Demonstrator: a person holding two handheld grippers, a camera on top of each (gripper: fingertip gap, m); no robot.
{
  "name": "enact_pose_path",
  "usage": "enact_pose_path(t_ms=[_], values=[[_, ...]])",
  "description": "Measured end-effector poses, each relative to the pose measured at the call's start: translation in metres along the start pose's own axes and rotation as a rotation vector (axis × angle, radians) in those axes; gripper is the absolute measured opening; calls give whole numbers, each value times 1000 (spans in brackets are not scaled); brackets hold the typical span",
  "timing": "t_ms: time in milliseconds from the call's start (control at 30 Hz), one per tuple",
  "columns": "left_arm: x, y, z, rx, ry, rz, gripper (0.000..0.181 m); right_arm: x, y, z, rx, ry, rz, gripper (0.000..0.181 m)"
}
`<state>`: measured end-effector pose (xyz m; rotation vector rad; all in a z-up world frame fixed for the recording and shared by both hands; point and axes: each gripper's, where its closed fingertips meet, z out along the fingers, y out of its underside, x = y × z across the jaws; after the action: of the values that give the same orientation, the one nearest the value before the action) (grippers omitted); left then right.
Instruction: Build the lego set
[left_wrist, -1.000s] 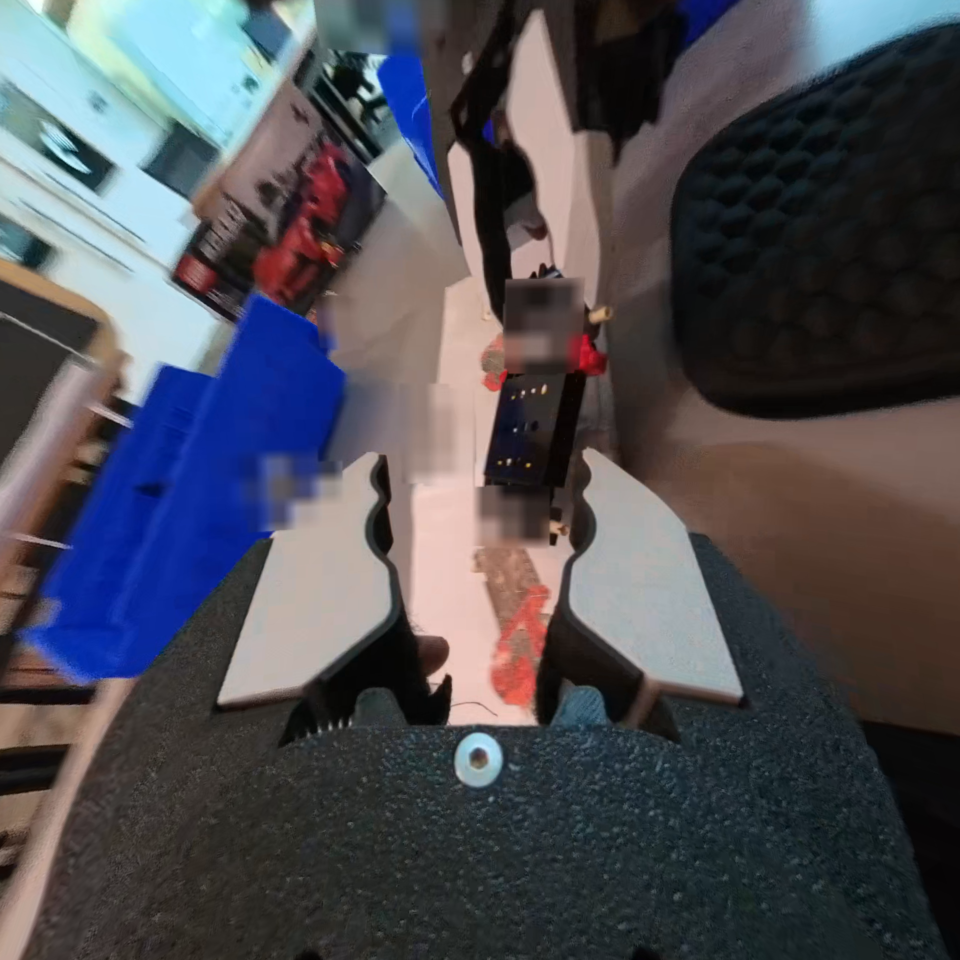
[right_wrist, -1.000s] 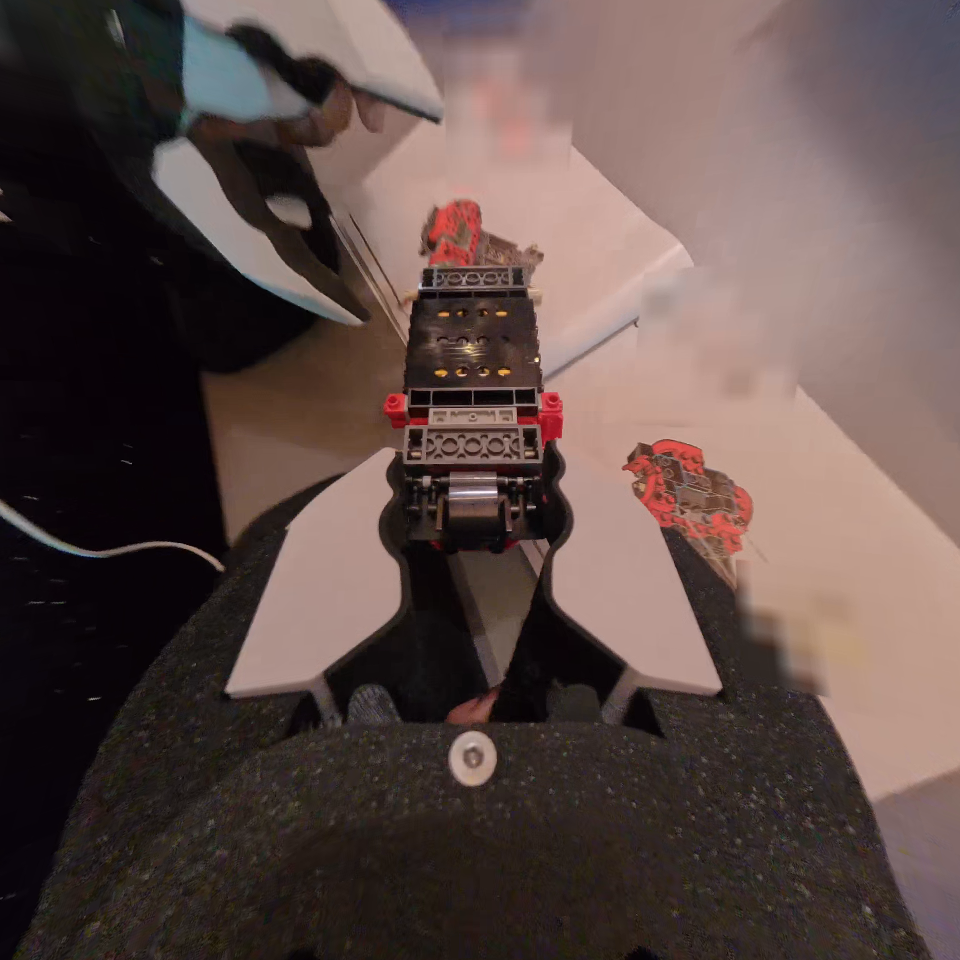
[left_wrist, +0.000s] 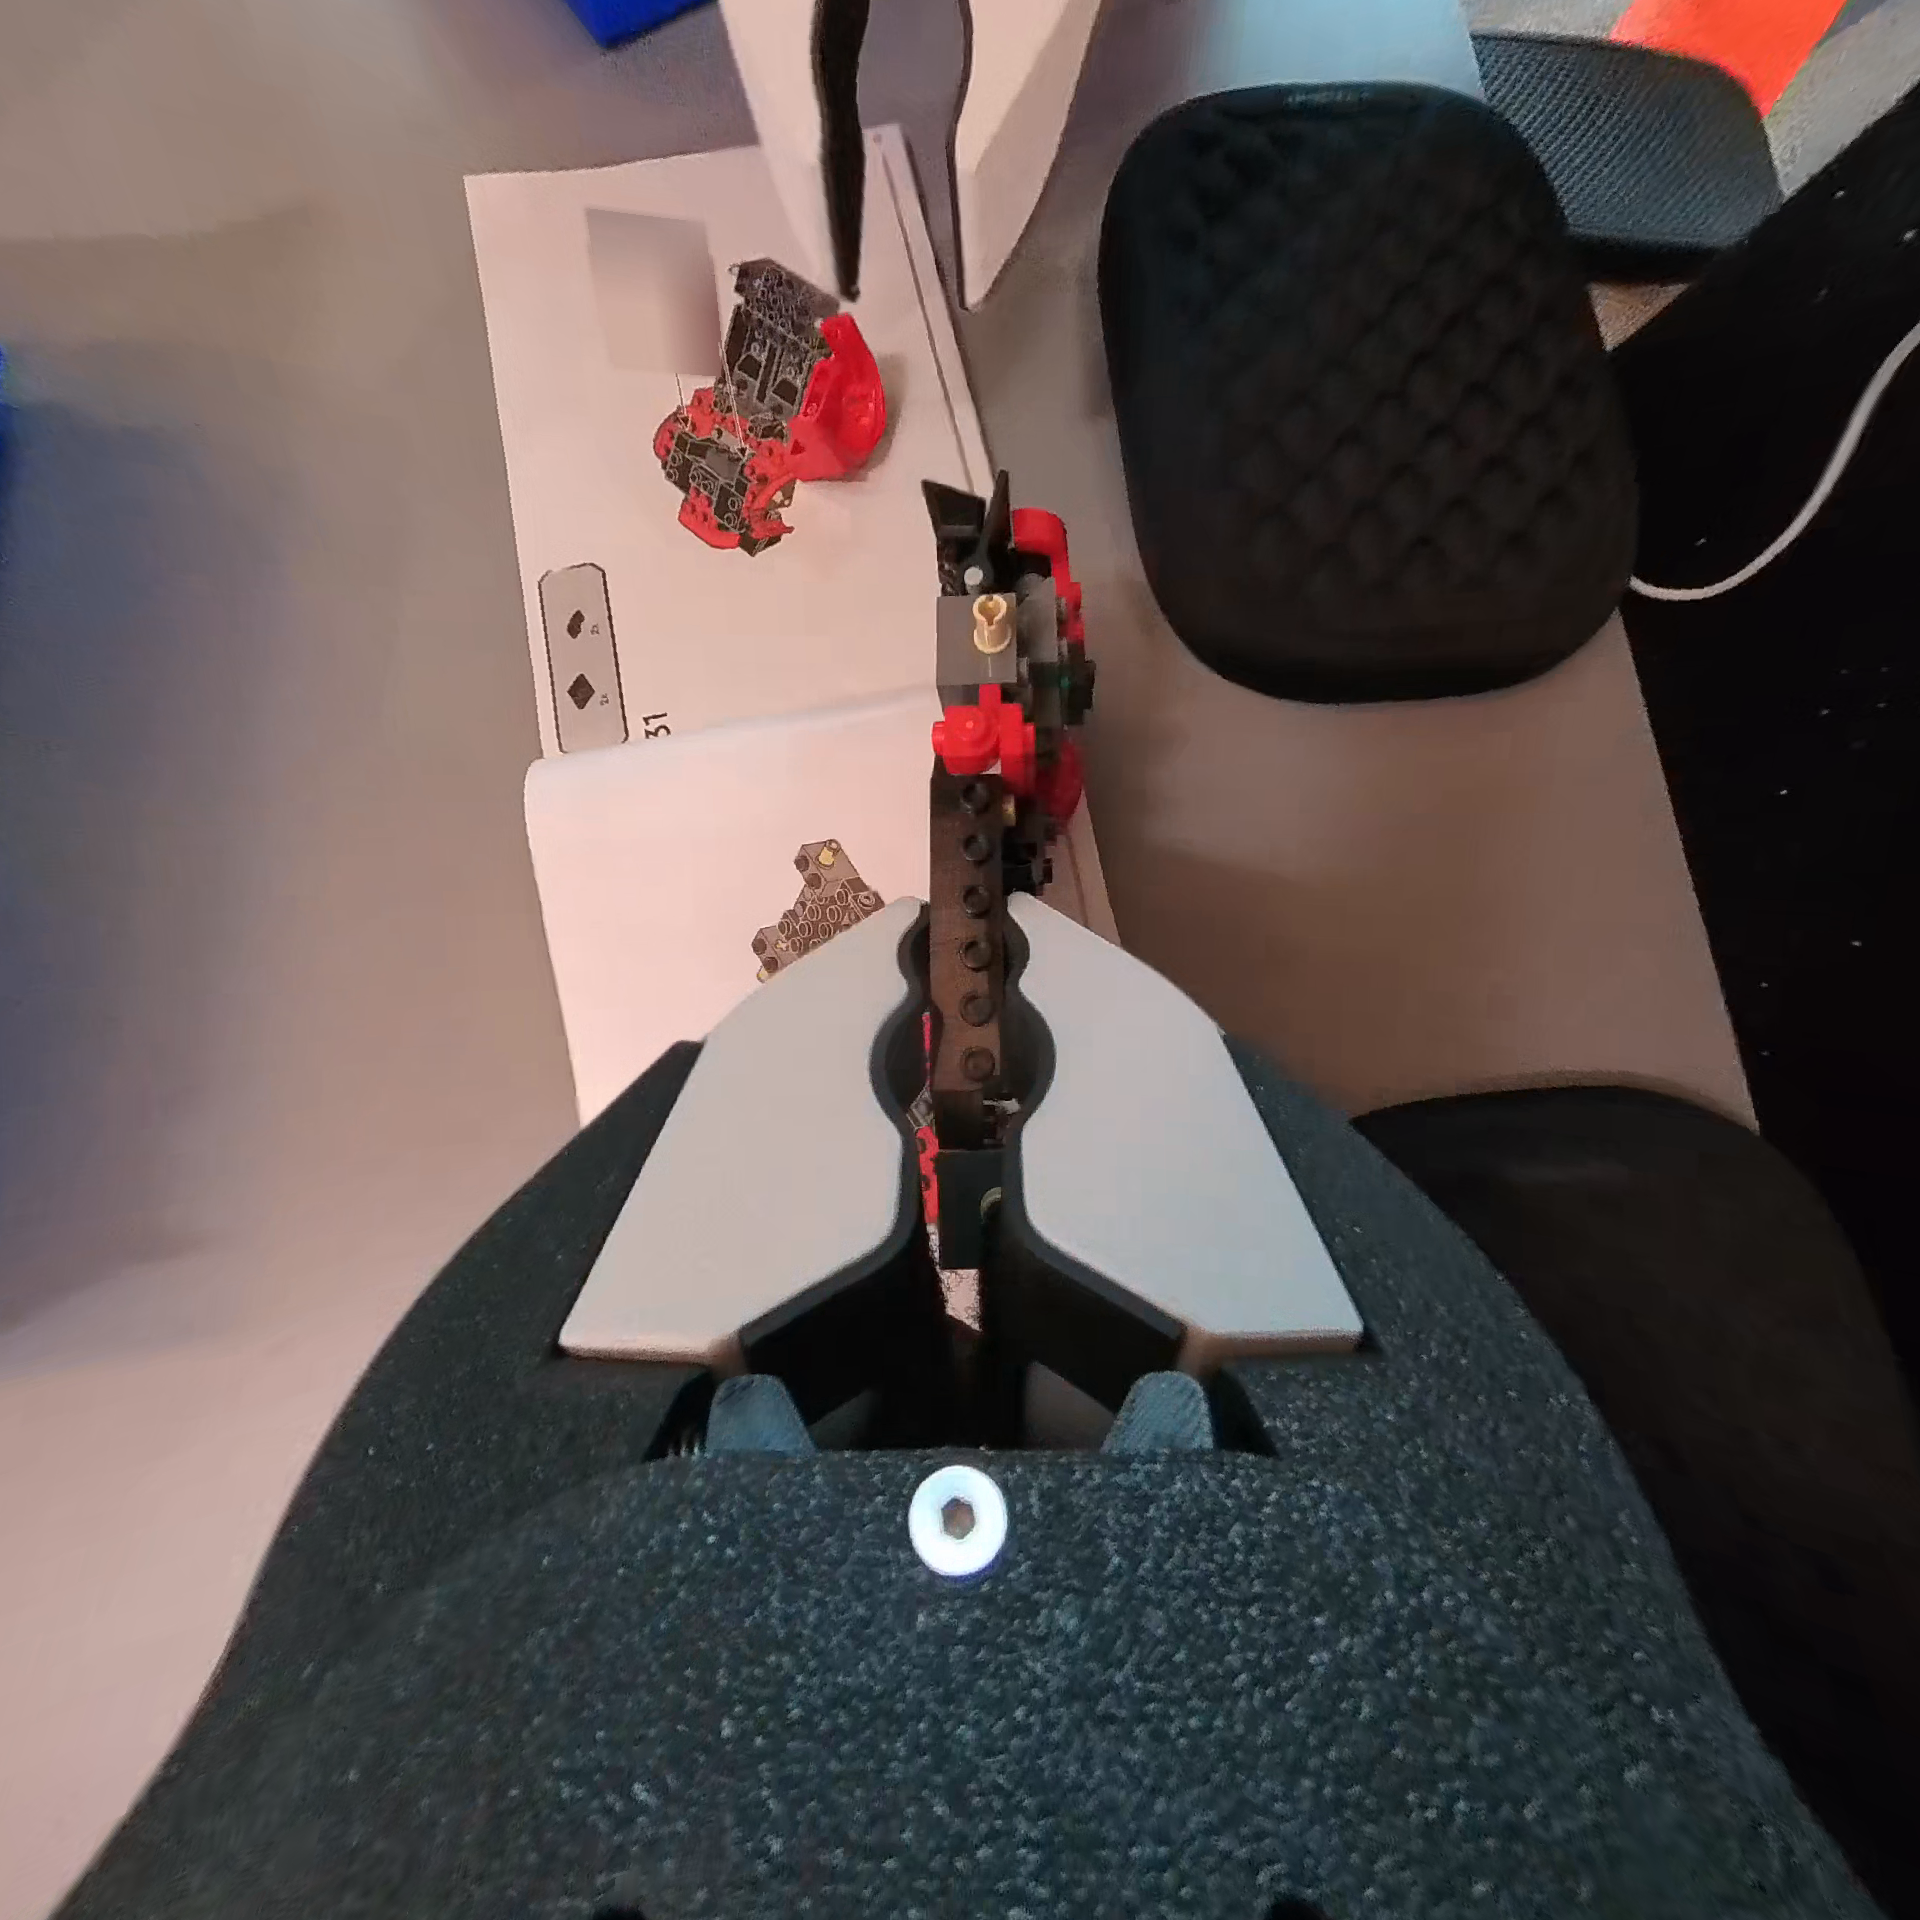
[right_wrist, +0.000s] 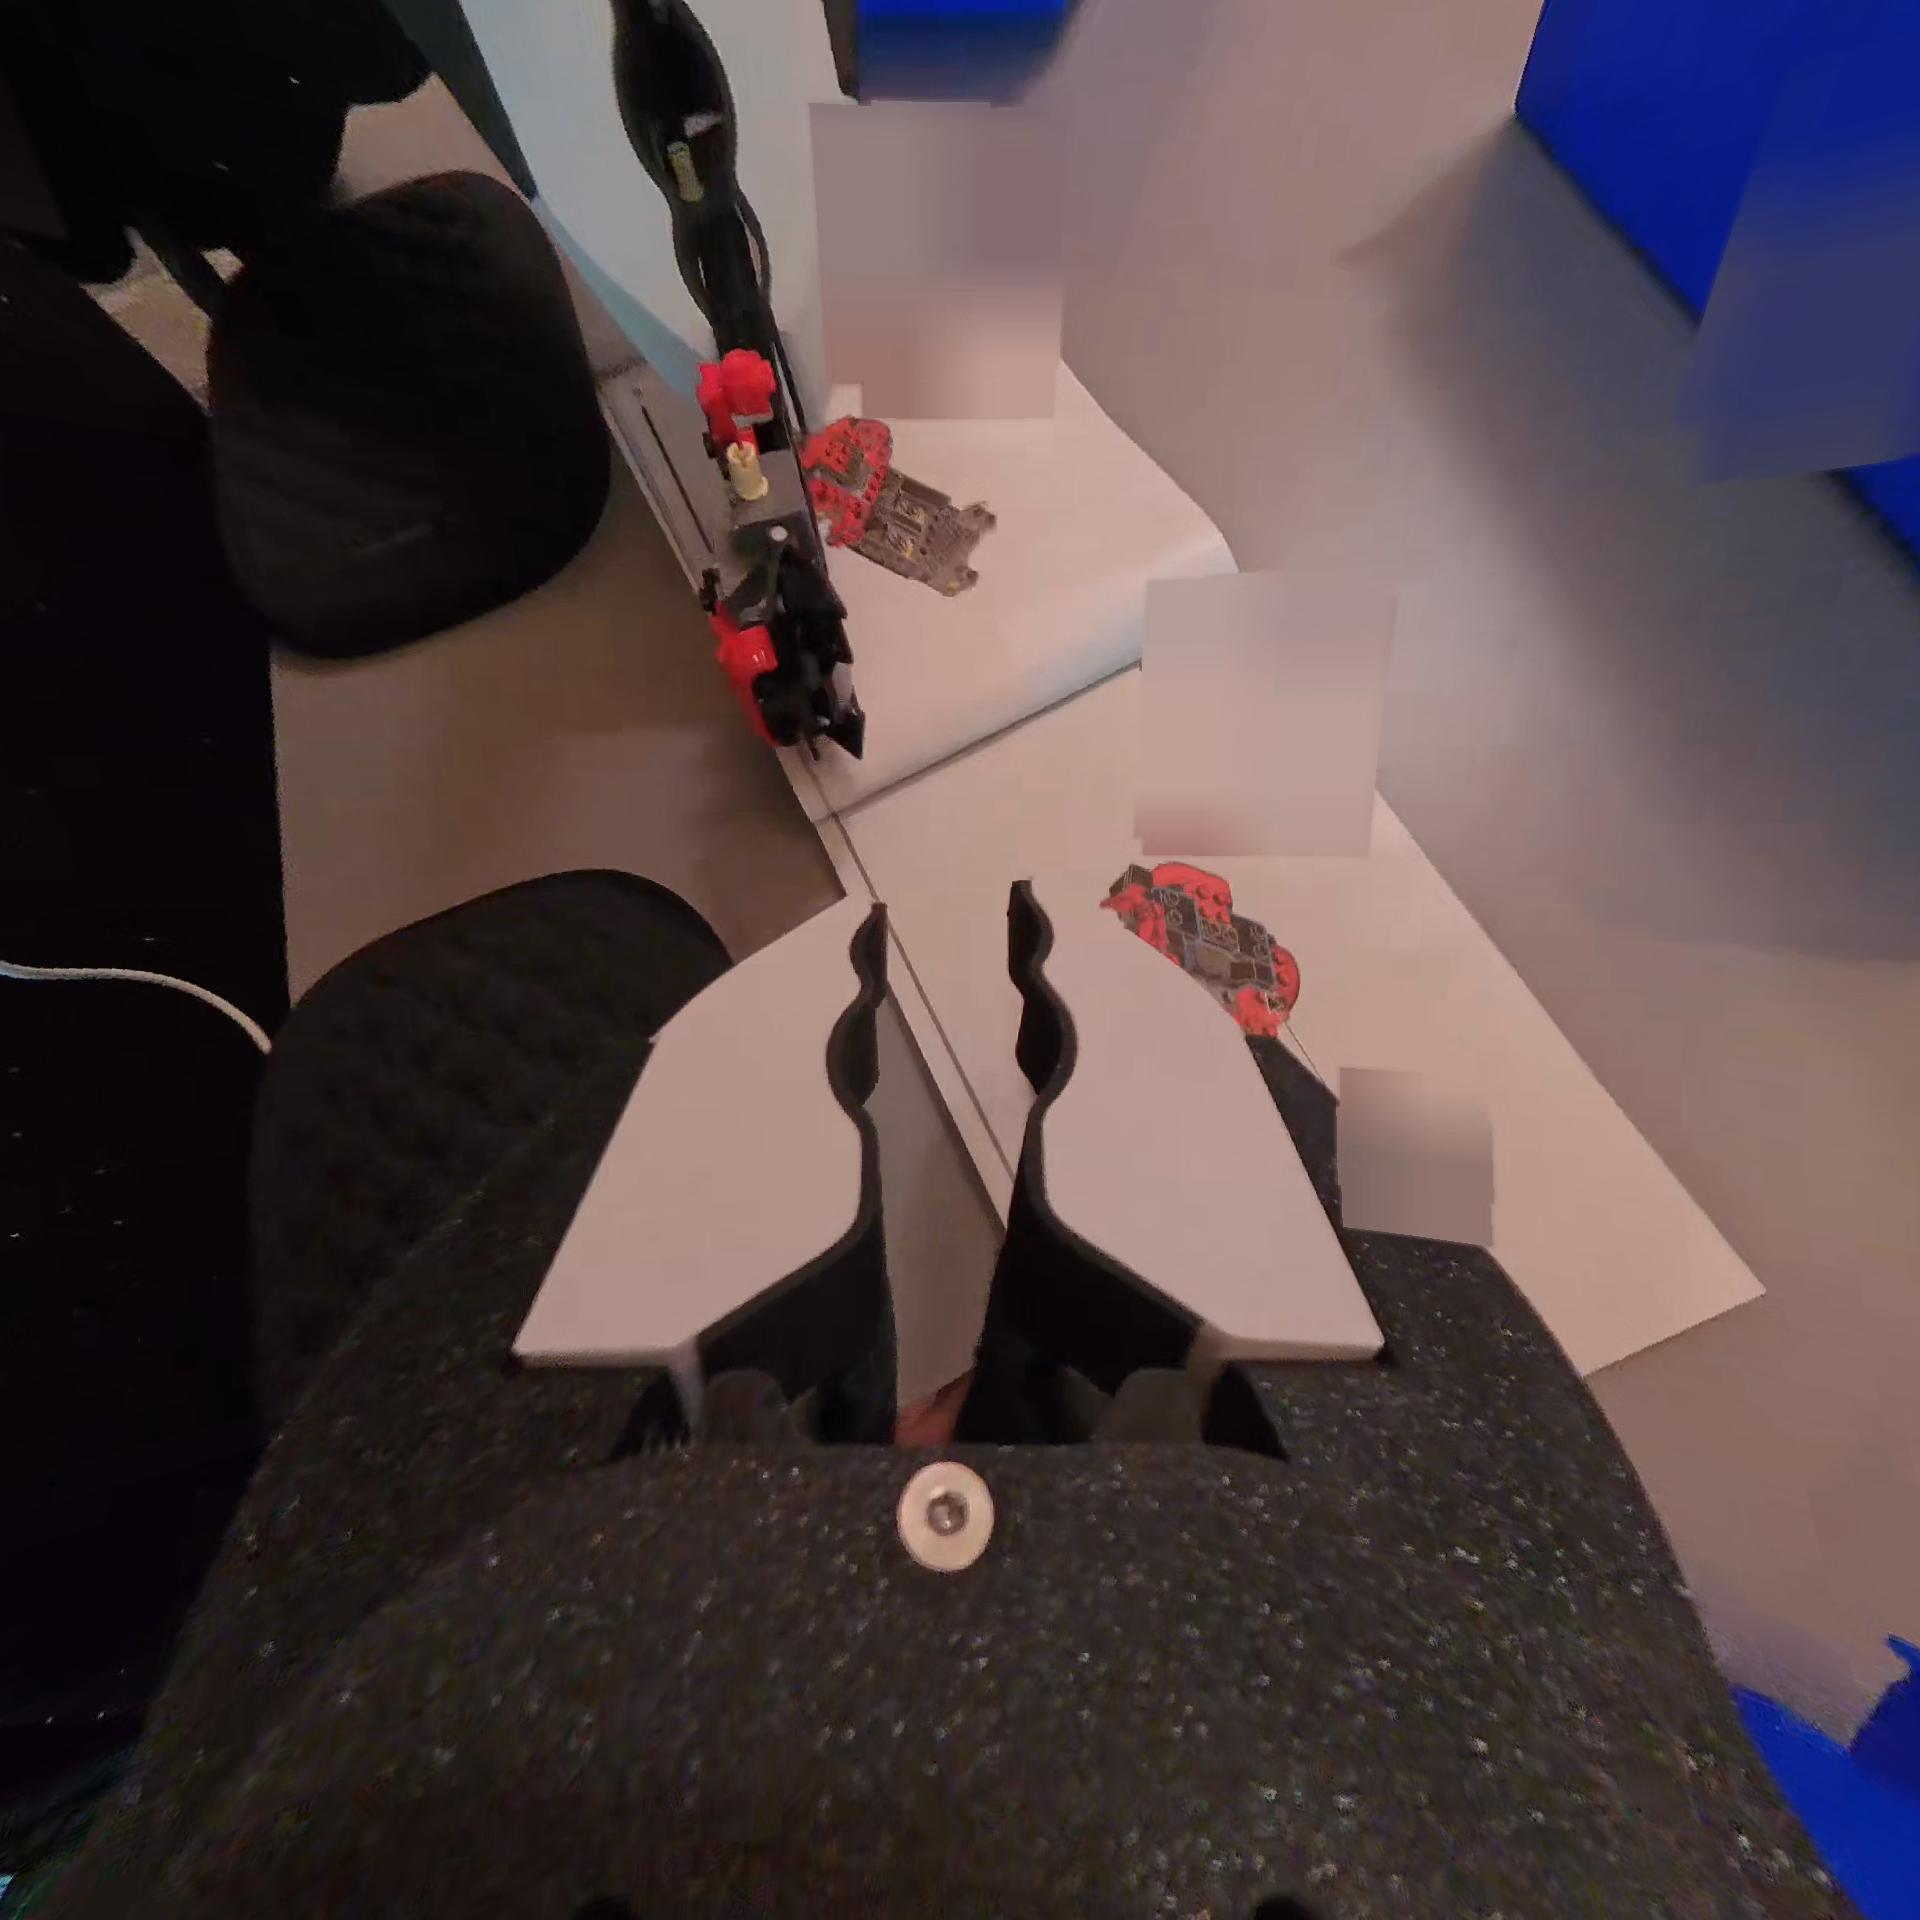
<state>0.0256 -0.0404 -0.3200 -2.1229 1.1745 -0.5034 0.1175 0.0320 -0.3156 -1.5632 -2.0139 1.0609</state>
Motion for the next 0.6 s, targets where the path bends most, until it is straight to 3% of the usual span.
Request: enact_pose_path(t_ms=[233, 600], values=[[-7, 6, 2, 42, -13, -60, 9, 9, 11, -2, 16, 48, 42, 22], [-4, 12, 6, 1, -87, 23, 9, 22, 35, 2, -124, 147, -25, 17]])
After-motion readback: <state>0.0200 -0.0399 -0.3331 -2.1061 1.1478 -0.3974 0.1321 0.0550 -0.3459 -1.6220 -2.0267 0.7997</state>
